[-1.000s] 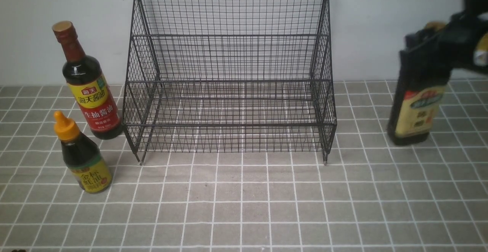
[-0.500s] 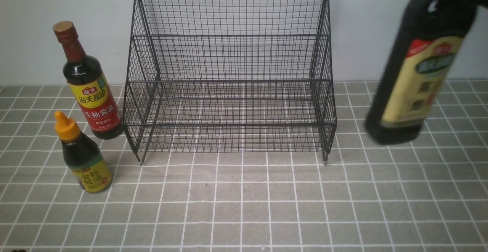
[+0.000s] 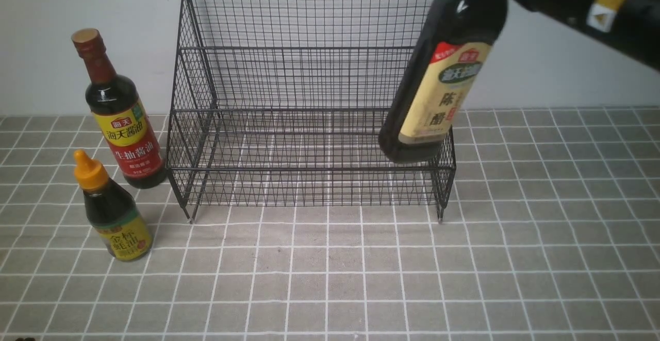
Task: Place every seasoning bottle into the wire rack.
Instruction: Use the right arm to put the condiment bottle back on the shelf
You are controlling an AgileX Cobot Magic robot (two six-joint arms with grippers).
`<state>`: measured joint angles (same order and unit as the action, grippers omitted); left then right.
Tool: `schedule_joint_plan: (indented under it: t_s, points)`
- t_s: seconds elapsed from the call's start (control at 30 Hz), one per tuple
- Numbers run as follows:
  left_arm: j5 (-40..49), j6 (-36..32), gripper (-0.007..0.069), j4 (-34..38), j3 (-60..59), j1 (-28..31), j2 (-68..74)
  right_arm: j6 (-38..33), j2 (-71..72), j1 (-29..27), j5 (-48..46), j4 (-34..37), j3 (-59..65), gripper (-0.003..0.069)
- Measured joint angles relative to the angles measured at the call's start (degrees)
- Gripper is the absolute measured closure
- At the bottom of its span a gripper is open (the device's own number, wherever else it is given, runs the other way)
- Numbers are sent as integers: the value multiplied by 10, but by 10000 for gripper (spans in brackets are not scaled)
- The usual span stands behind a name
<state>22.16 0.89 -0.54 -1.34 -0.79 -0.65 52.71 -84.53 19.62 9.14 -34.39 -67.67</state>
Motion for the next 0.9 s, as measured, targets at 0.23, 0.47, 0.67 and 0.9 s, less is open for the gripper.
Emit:
schedule_joint_plan:
  t_s: [0.23, 0.47, 0.67, 0.9]
  points:
    - [0, 0, 631, 0, 0, 0, 0, -1, -58, 0, -28, -22, -12, 346]
    - [0, 0, 631, 0, 0, 0, 0, 7, -70, 2, -91, -52, -11, 346]
    - [0, 0, 631, 0, 0, 0, 0, 11, -70, 3, -95, -71, -12, 346]
    - [0, 0, 631, 0, 0, 0, 0, 17, -70, 6, -95, -89, -12, 340]
